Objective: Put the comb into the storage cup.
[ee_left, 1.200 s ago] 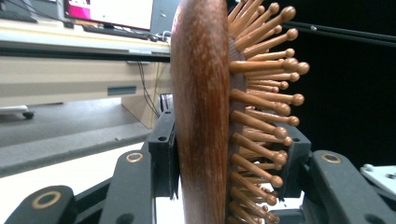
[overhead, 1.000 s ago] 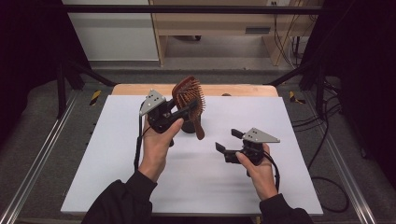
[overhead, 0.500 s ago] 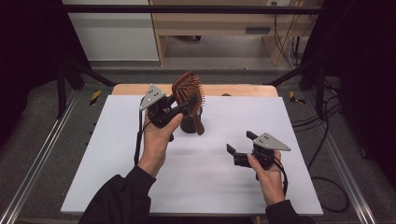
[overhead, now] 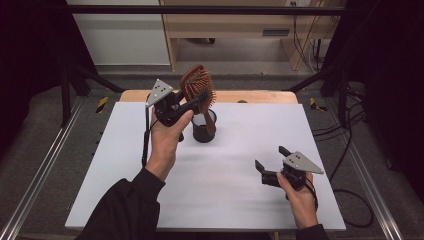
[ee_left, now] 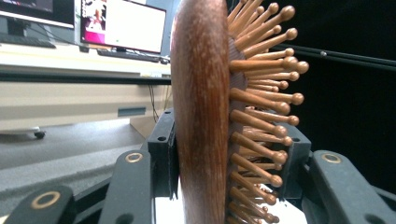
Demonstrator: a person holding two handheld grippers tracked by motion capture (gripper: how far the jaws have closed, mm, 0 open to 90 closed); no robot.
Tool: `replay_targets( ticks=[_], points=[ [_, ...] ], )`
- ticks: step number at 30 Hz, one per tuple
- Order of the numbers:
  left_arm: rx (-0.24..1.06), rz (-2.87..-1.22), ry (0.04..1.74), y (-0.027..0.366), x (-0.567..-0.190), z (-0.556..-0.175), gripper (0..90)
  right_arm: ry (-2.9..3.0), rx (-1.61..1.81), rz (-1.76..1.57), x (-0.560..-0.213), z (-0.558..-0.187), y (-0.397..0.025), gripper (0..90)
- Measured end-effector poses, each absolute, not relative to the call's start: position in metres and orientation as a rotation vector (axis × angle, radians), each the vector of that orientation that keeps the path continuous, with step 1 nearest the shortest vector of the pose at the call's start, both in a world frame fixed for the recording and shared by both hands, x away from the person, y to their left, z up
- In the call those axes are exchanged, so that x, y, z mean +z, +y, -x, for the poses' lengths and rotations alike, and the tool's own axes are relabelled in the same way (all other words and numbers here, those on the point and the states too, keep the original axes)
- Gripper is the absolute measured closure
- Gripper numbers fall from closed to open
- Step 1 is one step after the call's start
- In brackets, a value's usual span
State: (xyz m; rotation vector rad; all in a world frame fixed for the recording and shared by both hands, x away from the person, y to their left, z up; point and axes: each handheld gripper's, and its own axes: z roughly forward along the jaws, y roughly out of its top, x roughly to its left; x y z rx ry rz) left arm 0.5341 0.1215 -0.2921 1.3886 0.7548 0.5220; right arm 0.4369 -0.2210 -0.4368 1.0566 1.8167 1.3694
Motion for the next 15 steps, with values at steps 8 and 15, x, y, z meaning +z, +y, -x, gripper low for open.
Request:
replay_targets(
  ticks=[8,15],
  points=[
    [0.558,-1.366,0.778,0.124,-0.281,-0.547,52.5,1.789,1.370,-1.085,-0.439,-0.422,-0.241,4.8],
    [0.605,-1.365,0.805,0.125,-0.279,-0.560,52.4,1.777,1.403,-1.097,-0.441,-0.423,-0.251,4.3]
  ],
)
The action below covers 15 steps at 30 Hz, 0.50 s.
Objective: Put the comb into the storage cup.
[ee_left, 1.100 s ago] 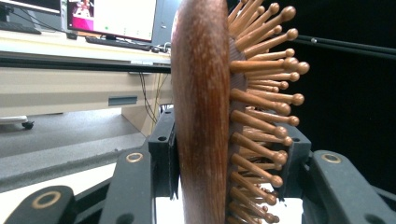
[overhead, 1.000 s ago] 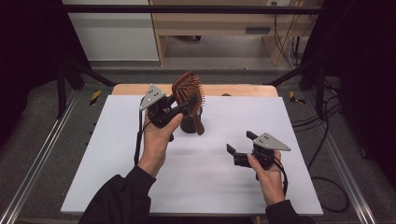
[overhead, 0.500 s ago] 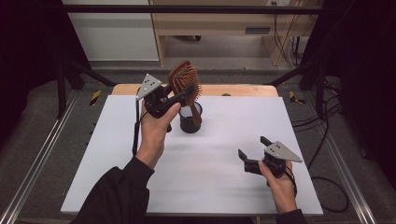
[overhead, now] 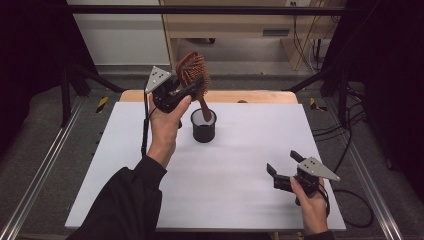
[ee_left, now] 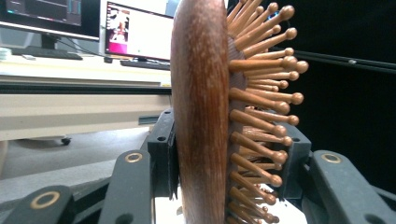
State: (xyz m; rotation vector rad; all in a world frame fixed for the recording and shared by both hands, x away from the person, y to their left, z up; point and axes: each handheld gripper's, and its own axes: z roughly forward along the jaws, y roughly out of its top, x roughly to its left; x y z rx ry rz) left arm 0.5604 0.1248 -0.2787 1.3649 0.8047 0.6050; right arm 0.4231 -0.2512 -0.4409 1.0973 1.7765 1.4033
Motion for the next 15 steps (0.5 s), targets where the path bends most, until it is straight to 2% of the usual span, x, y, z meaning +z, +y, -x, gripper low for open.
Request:
replay_targets(
  ticks=[15],
  points=[
    [0.677,-1.409,0.795,0.111,-0.294,-0.579,52.4,1.776,1.444,-1.094,-0.438,-0.422,-0.254,4.6]
  ],
)
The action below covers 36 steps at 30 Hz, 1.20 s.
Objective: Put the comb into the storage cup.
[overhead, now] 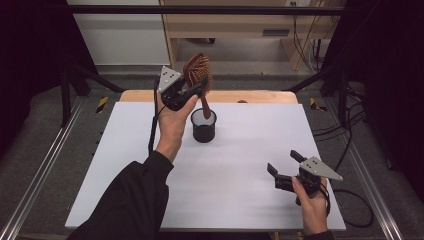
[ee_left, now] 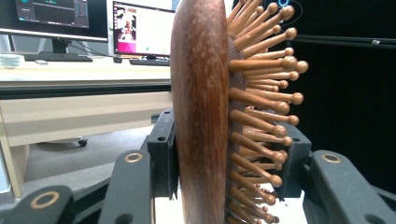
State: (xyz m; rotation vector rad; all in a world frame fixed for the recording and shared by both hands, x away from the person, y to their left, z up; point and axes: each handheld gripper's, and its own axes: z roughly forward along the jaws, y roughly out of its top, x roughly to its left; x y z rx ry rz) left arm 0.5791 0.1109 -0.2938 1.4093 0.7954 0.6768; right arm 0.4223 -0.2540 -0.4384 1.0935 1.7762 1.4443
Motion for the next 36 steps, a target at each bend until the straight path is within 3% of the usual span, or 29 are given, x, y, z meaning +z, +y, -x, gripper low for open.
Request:
replay_targets(
  ticks=[36],
  points=[
    [0.684,-1.457,0.845,0.102,-0.327,-0.600,51.9,1.800,1.454,-1.062,-0.440,-0.424,-0.252,4.3]
  ],
)
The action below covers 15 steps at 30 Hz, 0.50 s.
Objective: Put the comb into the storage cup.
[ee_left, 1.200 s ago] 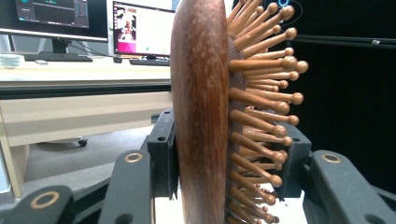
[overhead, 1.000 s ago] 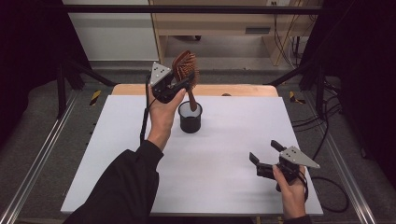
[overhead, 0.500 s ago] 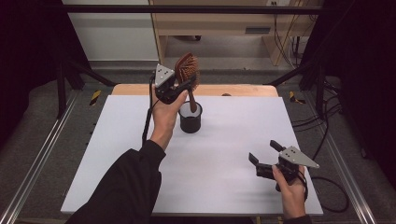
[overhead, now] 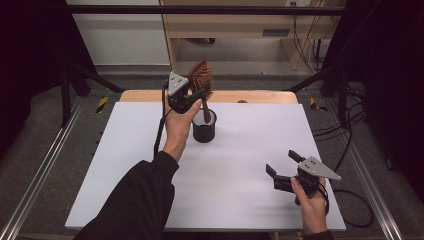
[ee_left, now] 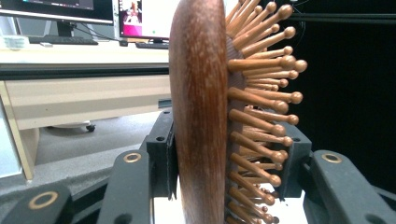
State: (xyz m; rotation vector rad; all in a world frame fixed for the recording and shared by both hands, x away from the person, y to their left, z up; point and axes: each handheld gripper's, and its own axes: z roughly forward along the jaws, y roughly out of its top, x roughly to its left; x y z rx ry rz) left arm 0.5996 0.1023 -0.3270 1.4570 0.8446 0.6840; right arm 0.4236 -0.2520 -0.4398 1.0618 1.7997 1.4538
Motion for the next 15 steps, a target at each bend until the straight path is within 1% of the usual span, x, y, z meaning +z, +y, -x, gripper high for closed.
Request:
replay_targets(
  ticks=[15],
  points=[
    [0.663,-1.464,0.862,0.102,-0.342,-0.601,51.8,1.813,1.453,-1.062,-0.441,-0.424,-0.251,4.3]
  ],
)
